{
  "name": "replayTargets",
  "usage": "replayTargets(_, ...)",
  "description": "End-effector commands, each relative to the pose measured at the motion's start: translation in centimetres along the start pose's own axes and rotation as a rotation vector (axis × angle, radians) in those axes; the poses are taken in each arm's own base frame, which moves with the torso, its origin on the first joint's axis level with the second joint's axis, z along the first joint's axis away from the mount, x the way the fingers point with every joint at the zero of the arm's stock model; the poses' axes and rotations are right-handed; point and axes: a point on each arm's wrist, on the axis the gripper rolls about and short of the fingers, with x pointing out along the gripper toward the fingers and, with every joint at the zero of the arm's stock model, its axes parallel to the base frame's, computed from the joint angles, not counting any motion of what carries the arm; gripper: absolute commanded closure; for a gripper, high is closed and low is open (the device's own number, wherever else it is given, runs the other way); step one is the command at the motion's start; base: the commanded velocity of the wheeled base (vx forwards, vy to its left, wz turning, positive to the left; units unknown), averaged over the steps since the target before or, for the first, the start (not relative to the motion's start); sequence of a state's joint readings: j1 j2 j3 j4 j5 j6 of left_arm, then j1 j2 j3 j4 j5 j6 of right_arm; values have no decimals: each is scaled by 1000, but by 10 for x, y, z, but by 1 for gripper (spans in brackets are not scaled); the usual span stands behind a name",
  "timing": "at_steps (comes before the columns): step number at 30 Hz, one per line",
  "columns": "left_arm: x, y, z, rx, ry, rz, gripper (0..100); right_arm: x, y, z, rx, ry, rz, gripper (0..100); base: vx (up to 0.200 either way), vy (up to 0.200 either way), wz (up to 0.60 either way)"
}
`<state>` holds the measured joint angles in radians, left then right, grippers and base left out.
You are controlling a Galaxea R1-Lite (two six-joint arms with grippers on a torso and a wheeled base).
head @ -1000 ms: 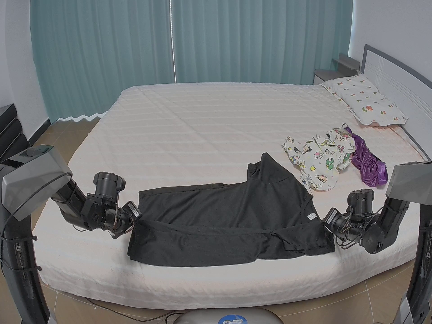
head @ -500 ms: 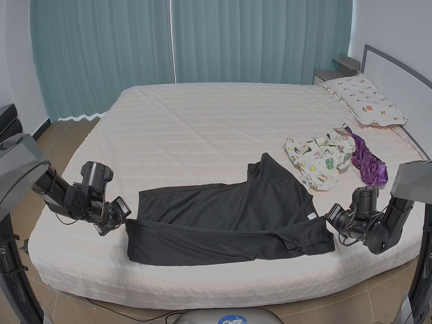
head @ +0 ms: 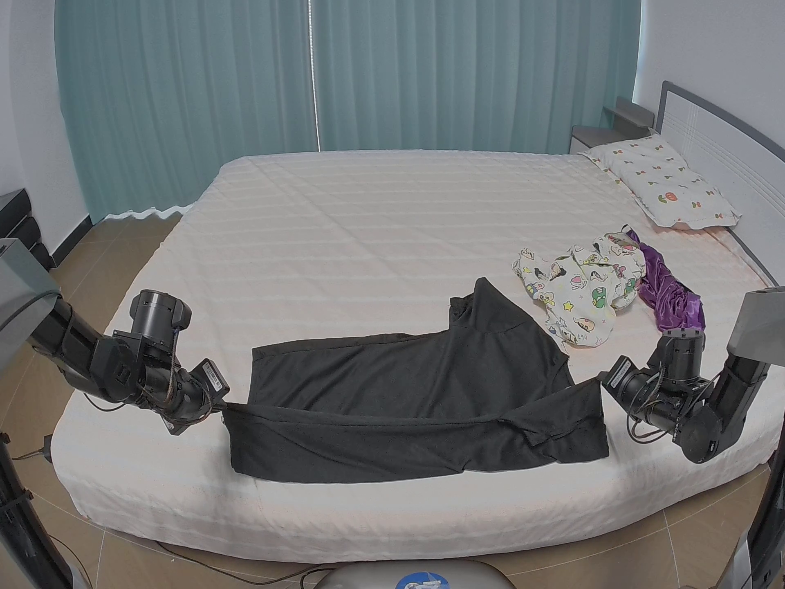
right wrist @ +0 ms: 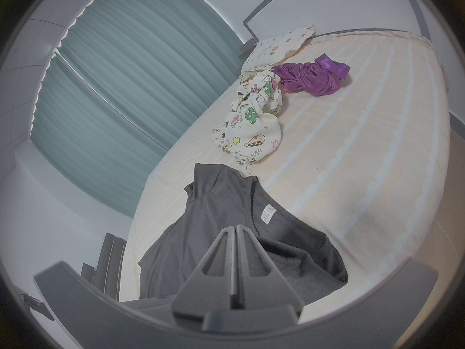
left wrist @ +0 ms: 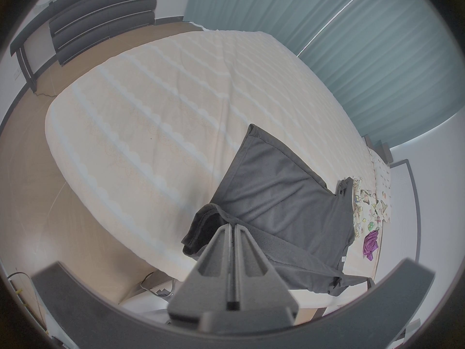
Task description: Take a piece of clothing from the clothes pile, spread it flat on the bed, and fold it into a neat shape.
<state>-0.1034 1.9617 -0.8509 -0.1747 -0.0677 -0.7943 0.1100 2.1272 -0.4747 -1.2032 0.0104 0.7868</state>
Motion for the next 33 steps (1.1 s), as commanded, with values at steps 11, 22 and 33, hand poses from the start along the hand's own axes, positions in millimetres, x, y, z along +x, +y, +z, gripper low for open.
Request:
replayTargets(11,-29,11,-16,1,8,-16,100,-22,29,15,1,-53,104,100,0,0,0)
replayTargets(22,-51,22,-29,-7,70,-86,100,-40,39,21,-11,-78,143,100,0,0,0)
replayTargets(33,-64,28,-31,-45,51,-99,100,-76,36,19,-10,-65,130,100,0,0,0)
